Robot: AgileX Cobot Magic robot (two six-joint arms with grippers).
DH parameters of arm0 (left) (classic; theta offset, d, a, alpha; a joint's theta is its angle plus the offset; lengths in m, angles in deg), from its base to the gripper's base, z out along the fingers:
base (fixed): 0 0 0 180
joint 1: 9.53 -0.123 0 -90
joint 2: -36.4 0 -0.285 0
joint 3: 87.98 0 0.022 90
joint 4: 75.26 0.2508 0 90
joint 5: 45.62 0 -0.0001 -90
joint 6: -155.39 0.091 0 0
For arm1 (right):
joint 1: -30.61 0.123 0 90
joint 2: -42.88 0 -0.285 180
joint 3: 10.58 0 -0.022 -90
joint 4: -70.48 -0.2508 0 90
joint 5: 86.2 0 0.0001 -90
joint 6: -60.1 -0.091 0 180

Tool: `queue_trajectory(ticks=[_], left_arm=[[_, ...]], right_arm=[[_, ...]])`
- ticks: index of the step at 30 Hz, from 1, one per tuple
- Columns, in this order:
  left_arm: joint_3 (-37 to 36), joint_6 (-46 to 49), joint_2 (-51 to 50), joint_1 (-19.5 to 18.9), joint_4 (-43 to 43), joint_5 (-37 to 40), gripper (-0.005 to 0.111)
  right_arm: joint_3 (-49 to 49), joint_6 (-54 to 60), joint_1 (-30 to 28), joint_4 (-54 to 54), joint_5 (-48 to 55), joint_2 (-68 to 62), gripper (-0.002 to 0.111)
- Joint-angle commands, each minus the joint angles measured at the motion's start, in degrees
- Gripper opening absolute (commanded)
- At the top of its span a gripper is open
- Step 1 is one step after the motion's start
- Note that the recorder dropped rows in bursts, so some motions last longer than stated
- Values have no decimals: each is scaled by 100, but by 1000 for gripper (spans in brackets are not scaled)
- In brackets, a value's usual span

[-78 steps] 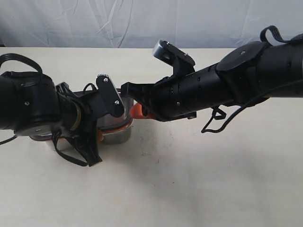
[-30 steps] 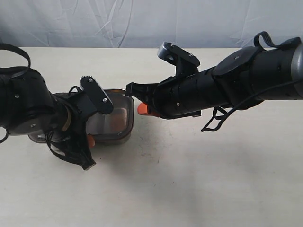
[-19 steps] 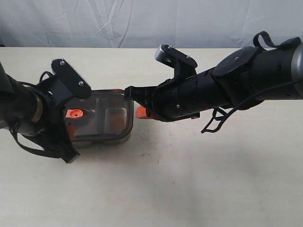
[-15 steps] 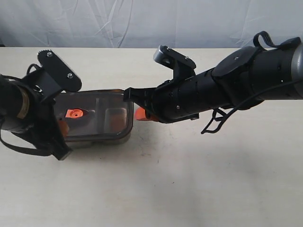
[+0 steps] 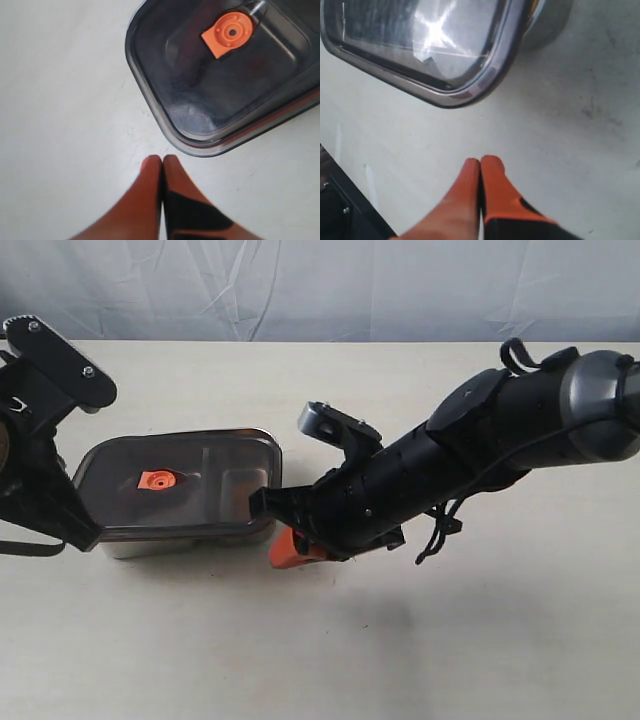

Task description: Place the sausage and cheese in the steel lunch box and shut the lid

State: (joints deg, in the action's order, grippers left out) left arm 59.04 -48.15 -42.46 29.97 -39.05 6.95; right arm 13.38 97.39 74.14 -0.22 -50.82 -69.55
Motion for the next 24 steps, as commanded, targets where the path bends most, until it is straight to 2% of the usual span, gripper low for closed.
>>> queue_trajectory(ticks=[1,7,24], left_arm=[[-15,-91,41,-64,54,17,0],[-15,-112,41,-64,54,-23,0],[-15,-234,41,-64,87,-26,0]], right_arm=[[-12,24,-9,-71,-128,-94,-1],[-23,24,-9,-171,-711,-94,-1],[-256,25,-9,-431,-956,-94,-1]])
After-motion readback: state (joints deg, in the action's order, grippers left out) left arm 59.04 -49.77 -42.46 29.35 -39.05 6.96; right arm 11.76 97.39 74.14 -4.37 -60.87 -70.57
